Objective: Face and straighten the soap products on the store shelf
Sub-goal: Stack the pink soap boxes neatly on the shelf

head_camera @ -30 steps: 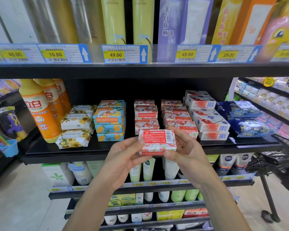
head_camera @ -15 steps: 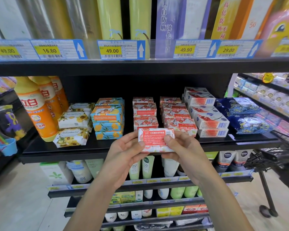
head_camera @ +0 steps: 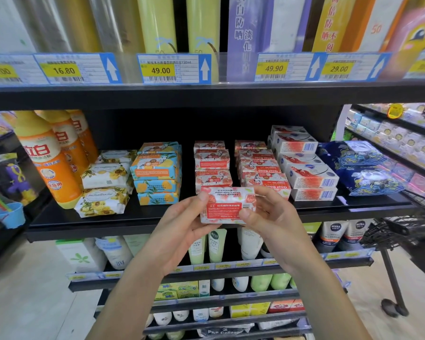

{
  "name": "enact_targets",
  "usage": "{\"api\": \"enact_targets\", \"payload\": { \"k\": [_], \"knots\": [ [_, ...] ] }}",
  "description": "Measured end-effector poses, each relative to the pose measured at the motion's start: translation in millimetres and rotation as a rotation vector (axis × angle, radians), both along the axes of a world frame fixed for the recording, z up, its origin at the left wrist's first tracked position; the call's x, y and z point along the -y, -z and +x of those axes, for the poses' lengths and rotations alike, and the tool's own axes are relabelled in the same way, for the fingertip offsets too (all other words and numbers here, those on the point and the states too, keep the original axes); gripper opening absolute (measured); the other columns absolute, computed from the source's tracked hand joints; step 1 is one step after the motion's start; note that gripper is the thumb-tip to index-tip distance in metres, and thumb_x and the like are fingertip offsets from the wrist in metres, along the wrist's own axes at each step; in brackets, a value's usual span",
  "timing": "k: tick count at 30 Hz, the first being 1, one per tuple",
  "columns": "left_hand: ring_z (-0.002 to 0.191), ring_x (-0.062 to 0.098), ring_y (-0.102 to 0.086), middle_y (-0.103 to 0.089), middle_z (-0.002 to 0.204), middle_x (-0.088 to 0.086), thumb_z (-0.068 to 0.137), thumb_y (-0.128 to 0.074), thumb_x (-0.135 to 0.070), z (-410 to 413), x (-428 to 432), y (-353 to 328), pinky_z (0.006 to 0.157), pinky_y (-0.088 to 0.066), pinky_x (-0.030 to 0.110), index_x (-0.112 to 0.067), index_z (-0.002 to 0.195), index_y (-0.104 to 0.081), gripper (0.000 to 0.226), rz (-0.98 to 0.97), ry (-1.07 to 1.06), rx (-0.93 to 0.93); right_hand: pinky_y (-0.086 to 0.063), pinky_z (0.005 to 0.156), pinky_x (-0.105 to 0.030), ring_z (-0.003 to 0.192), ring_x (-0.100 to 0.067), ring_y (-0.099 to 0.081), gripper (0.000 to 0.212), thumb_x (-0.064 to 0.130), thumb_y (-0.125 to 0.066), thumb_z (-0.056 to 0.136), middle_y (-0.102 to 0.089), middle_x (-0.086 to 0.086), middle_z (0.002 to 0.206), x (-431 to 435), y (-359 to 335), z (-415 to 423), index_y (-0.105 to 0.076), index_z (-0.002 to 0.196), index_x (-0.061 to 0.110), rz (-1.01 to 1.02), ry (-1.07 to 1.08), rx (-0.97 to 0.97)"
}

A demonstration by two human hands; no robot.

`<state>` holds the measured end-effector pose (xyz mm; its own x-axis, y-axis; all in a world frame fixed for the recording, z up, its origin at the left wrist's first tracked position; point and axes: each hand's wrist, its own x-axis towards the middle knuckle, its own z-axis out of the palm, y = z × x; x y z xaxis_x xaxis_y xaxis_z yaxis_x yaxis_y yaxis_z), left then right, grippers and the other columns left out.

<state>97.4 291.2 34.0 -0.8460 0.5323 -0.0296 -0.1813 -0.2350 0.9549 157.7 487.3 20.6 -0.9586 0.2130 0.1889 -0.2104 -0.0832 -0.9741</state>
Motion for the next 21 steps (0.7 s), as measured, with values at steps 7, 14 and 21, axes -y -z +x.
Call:
{"api": "enact_targets", "payload": {
  "k": [7,14,21],
  "knots": [
    [0.118,0.026,-0.069,-0.074,0.121,0.014,0.091,-0.062,-0.037,-2.7,-2.0,1.0,0.103,-0.055,0.039,-0.001,0.126,-0.067,0.05,-0.001,-0.036,0.02,-0.054,0.091,-0.024,0.112,-0.011,-0.068,0.044,0.015,-0.079,0.078,-0.074,0.005,0.119,-2.5,-1.2,-0.4,-0.066,0.12,0.021,0.047,-0.024,-0.027],
    [0.119,0.028,-0.068,-0.073,0.122,0.017,0.089,-0.066,-0.03,-1.2,-2.2,6.1,0.105,-0.053,0.041,0.001,0.129,-0.063,0.051,0.032,-0.075,-0.037,-0.056,0.099,-0.037,0.118,-0.021,-0.068,0.06,0.038,-0.078,0.081,-0.071,-0.007,0.127,0.5,-1.0,-2.4,-0.06,0.133,0.016,-0.076,-0.081,0.115],
    [0.121,0.028,-0.067,-0.072,0.124,0.015,0.09,-0.067,-0.021,0.5,-1.2,12.0,0.106,-0.052,0.036,-0.003,0.134,-0.061,0.048,0.055,-0.072,-0.037,-0.06,0.091,-0.032,0.103,-0.03,-0.074,0.055,0.044,-0.071,0.081,-0.076,-0.015,0.111,7.0,-5.3,-1.1,-0.066,0.121,0.008,-0.121,-0.062,0.194]
  ]
}}
